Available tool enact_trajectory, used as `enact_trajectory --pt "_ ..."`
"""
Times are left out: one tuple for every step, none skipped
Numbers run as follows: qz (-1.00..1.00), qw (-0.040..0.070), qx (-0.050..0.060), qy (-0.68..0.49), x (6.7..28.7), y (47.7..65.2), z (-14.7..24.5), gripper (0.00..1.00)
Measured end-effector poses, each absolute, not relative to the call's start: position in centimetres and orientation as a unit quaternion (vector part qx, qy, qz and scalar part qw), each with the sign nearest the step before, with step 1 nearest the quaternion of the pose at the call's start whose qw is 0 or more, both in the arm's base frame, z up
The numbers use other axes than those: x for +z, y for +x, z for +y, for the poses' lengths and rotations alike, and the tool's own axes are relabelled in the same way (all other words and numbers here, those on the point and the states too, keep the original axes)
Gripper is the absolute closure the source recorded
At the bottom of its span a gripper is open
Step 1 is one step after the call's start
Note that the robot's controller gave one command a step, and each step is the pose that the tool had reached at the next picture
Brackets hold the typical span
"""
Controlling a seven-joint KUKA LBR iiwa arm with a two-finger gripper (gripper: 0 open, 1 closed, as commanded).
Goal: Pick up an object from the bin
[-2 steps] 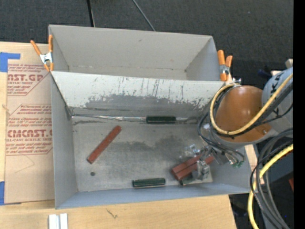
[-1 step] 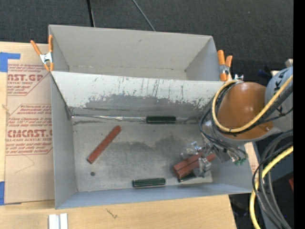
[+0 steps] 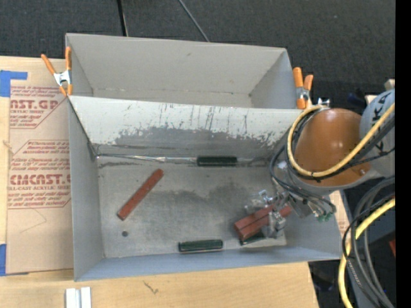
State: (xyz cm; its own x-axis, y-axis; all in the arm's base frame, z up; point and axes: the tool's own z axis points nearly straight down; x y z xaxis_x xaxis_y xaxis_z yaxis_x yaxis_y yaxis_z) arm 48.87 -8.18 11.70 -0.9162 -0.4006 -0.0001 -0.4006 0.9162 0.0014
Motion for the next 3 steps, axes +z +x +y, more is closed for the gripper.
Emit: enact_trajectory --pt "-0.979 0.000 -0.001 0.205 13.0 48.8 -8.2 1.00" --pt "-0.979 0.000 -0.001 0.205 14.1 48.9 -8.1 1.00" --pt "-0.979 0.002 -0.001 0.205 15.6 48.8 -8.1 1.00"
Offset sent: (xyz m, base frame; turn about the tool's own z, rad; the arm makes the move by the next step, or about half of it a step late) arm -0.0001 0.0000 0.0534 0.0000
